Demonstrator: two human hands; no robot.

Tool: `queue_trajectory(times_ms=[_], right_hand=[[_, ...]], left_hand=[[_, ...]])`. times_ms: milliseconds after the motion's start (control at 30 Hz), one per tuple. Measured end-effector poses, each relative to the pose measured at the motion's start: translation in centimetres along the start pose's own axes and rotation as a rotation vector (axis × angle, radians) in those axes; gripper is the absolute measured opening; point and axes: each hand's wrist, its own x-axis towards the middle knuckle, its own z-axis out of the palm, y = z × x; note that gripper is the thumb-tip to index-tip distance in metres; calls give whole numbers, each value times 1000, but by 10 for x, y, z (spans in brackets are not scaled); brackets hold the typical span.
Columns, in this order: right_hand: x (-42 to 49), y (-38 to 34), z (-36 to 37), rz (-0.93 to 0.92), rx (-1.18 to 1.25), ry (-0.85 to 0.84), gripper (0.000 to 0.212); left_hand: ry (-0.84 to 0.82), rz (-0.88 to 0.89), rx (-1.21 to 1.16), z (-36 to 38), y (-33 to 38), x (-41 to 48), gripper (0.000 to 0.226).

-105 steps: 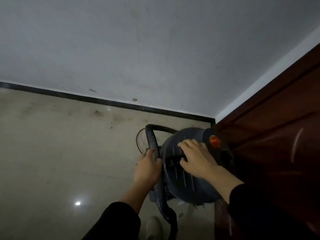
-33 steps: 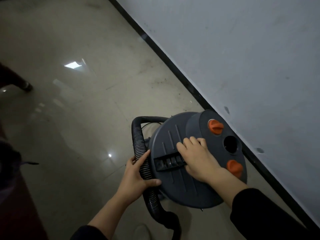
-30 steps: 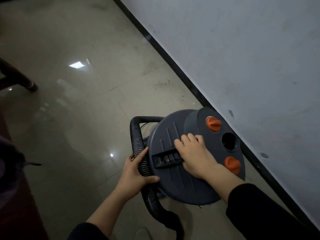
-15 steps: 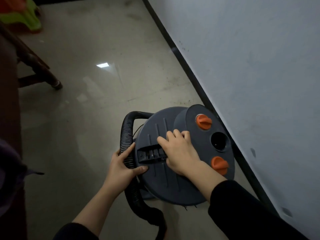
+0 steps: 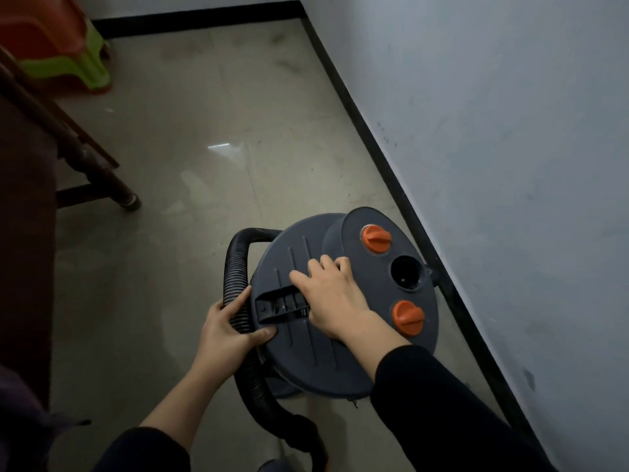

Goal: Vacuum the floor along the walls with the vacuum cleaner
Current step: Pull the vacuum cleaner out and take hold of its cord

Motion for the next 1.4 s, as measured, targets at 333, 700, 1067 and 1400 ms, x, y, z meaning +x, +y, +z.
queue_trajectory(times_ms=[333,700,1067,1400], right_hand=[[137,28,-41,-13,-37,14,46],[257,73,-85,-82,-19,72,41],[300,84,-69,-89,-55,207,51],[391,62,-95,23,-62,300,40]], left_hand=[[43,21,-19,-39,44,121,85],[117,-10,-57,-62,106,222,85],[103,-91,-70,-69,115,265,95],[-15,-64,-2,-147,136,359,95]])
